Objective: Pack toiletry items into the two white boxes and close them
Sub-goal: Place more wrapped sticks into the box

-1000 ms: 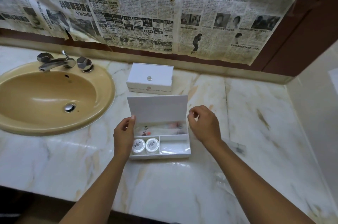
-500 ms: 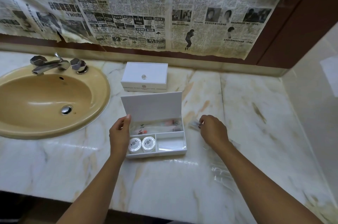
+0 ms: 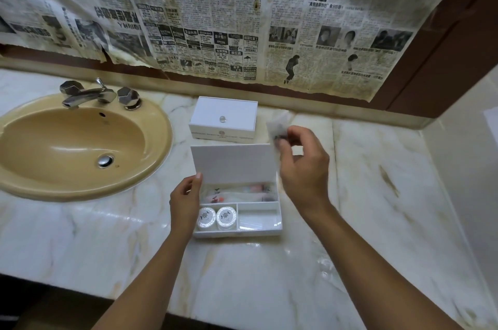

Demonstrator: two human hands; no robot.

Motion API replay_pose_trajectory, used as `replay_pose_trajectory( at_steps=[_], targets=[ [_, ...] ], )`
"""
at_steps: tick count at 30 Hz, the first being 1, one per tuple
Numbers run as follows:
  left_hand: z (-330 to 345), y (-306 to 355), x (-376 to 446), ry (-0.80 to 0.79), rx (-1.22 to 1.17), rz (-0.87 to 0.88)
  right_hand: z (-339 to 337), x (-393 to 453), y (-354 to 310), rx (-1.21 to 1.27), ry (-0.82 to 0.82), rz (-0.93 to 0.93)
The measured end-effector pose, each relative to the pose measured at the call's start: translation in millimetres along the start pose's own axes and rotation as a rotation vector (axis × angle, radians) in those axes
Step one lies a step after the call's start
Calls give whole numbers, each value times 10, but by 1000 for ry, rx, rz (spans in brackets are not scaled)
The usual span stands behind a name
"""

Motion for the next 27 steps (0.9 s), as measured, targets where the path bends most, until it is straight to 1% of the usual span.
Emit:
replay_pose_trajectory(
  at_steps=[2, 4, 6, 9, 11, 14, 17, 19, 22, 25, 27],
  targets=[
    [-1, -4, 8, -10, -10, -5, 228, -43, -219, 84, -71, -75],
    [-4, -3, 11, -13, -16, -2, 527, -168, -317, 109, -203, -136],
    [-1, 10, 6, -11, -8, 2, 822, -341, -302, 40, -365, -206],
    [4, -12, 32, -5, 17, 2, 1196, -595, -182, -142, -619, -274],
    [-1, -59, 54, -5, -3, -27, 1374, -709, -123, -234, -719, -310],
    [-17, -99, 64, 8, -66, -110, 1551, -798, -68, -301, -783, -285],
    [-6, -109, 68, -4, -81, -139, 1655, -892, 47, -316, -867, -142],
    [-1, -101, 60, -21, -103, -128, 1686, -923, 127, -306, -895, -46],
    [6, -35, 15, -36, -106, -70, 1719, -957, 200, -287, -916, 25],
    [2, -16, 8, -14, -81, -46, 1725, -1021, 199, -262, -953, 53],
    [7, -13, 5, -17, -73, -33, 1712, -1027, 149, -284, -984, 23]
  ],
)
Point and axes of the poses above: each hand's wrist, its own x-axis towards the middle knuckle, its own z-axis out of the palm, y = z × x, the point moved 8 cm from there along x, towards the middle knuckle, and after that the axes turned 15 degrees about -z, right-handed, at the moved point
